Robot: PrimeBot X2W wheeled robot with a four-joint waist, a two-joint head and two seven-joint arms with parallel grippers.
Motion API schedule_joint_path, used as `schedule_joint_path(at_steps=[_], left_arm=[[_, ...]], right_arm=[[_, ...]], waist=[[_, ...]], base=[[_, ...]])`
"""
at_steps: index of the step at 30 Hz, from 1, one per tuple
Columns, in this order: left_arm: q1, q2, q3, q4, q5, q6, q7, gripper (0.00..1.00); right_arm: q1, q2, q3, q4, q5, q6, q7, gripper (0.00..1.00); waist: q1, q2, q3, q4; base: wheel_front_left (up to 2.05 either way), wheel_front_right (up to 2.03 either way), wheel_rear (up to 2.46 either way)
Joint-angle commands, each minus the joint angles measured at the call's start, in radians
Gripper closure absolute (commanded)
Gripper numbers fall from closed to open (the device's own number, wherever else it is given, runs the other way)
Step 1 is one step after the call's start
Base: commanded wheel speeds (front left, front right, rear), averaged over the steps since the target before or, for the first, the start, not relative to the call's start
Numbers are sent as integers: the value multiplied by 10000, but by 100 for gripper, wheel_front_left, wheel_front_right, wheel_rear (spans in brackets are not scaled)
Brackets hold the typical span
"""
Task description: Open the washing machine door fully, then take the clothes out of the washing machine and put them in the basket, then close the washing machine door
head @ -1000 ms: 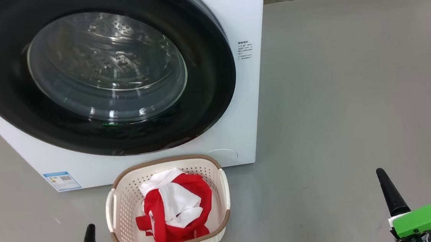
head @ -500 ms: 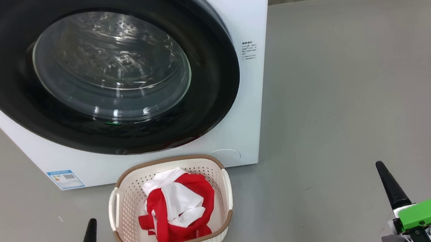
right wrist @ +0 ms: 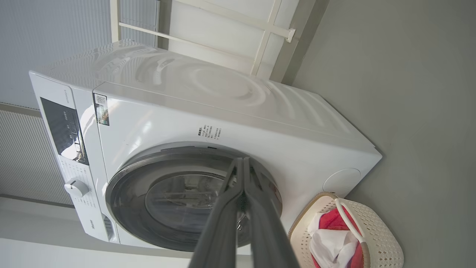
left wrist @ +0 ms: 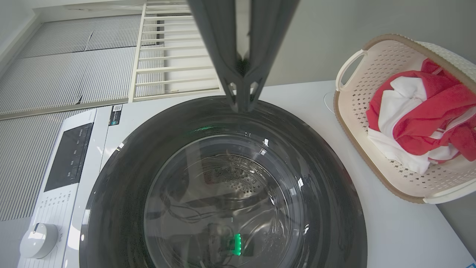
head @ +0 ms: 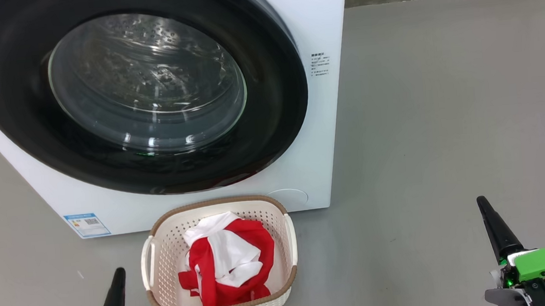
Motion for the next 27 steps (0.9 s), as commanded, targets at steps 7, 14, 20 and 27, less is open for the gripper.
schedule_joint_path(at_steps=[7,14,20,27], left_arm=[[-616,66,250,-191,-893,-68,281,100],[-721,58,257,-171,-1478,-71,442,100],[-721,58,257,-171,-1479,-71,442,100],[-721,58,256,-171,-1479,-71,441,100]], right_arm=[[-535,-39,76,-357,868,-9,293,100],[-604,-16,22,-399,1391,-9,461,100],[-604,-14,19,-399,1388,-9,464,100],[-605,-10,14,-399,1384,-9,468,100]], waist=[[0,0,-16,62],[-1,0,-28,108],[-1,0,-28,108],[-1,0,-28,108]], base=[[0,0,0],[0,0,0],[0,0,0],[0,0,0]])
